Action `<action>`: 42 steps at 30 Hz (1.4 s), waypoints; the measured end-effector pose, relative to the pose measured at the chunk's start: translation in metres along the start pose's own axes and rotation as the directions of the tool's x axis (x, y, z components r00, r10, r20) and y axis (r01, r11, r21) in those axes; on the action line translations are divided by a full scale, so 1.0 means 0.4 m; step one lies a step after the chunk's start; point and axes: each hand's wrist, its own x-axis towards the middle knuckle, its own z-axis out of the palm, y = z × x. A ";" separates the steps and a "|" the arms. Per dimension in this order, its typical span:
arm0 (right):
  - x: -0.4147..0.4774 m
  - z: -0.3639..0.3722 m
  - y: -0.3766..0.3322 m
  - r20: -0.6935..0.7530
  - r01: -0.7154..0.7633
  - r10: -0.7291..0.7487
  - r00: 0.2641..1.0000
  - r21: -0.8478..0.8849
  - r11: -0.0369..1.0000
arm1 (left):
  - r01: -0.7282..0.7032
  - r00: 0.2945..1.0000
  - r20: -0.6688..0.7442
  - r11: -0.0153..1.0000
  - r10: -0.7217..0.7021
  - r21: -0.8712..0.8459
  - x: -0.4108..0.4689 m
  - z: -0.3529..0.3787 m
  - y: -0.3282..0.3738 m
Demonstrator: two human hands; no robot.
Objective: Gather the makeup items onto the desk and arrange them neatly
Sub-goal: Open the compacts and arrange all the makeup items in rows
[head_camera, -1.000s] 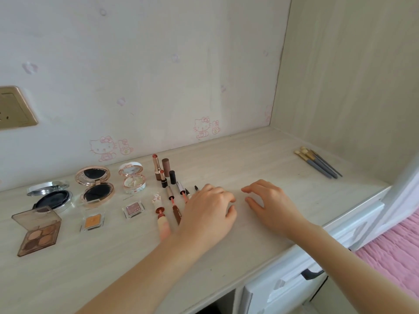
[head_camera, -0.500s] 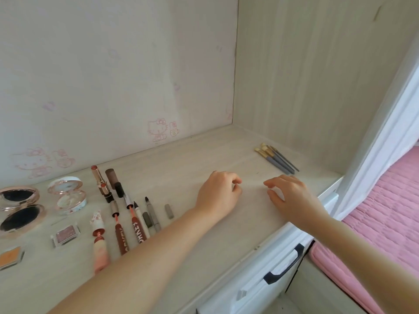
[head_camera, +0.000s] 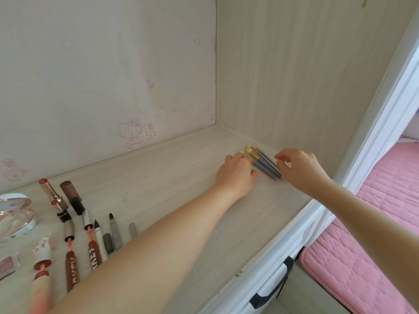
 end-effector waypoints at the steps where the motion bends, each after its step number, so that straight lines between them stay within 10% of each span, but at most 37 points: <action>1: 0.017 0.003 0.004 0.008 -0.022 0.021 1.000 0.007 1.000 | -0.004 1.000 0.017 1.000 0.003 0.021 0.013 0.005 0.004; 11: 0.118 0.053 0.013 0.109 -0.195 0.199 0.974 -0.047 0.980 | -0.042 0.988 0.154 0.980 0.012 0.197 0.069 0.046 0.014; 23: 0.117 0.079 -0.009 0.104 -0.165 0.182 0.978 -0.160 0.973 | -0.015 0.999 -0.036 0.990 0.021 0.138 0.056 0.017 -0.009; 34: 0.144 0.049 -0.038 0.342 -0.387 0.410 0.845 -0.137 0.912 | 0.248 0.965 -0.091 0.969 -0.246 0.010 0.061 -0.036 -0.047; 42: 0.154 0.057 -0.026 0.290 -0.373 0.354 0.889 0.011 0.928 | 0.491 0.859 -0.027 0.837 -0.512 -0.243 0.119 -0.028 -0.014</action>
